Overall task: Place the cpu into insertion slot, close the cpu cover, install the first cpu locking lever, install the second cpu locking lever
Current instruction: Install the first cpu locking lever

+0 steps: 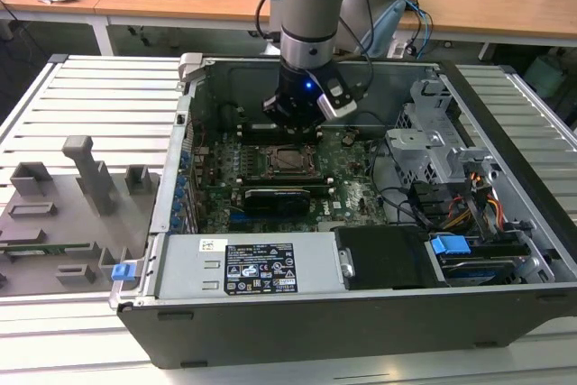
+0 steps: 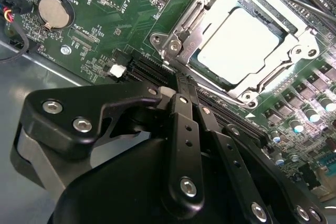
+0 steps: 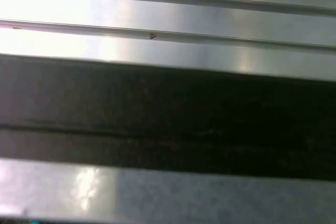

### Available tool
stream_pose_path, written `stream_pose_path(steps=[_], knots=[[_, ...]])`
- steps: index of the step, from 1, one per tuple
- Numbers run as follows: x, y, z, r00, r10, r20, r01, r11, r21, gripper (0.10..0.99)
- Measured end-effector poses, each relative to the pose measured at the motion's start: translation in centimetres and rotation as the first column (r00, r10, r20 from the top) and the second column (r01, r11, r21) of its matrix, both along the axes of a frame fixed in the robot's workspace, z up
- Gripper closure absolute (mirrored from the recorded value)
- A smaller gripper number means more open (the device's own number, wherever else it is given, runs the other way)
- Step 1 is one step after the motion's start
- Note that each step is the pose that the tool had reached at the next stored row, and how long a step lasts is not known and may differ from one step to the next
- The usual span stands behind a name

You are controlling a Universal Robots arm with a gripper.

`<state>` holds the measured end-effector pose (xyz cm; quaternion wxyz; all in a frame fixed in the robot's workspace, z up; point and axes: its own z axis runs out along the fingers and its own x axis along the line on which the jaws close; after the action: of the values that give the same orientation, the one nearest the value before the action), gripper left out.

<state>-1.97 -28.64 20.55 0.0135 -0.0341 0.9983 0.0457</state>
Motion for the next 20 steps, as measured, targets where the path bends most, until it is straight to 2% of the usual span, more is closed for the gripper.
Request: stream_pose_path(steps=[4,13,17,19,20], knots=[[0.03,-0.01,-0.14,1.0,0.0,-0.0006,0.0,1.0,-0.006,0.98],[0.06,0.04,-0.38,1.0,0.0,0.0006,0.0,1.0,-0.005,0.98],[0.05,0.0,-0.39,1.0,0.0,-0.0004,0.0,1.0,-0.007,0.98],[0.06,0.01,-0.31,1.0,0.0,-0.0002,0.0,1.0,-0.007,0.98],[0.06,0.0,0.06,1.0,0.0,-0.0002,0.0,1.0,-0.007,0.98]])
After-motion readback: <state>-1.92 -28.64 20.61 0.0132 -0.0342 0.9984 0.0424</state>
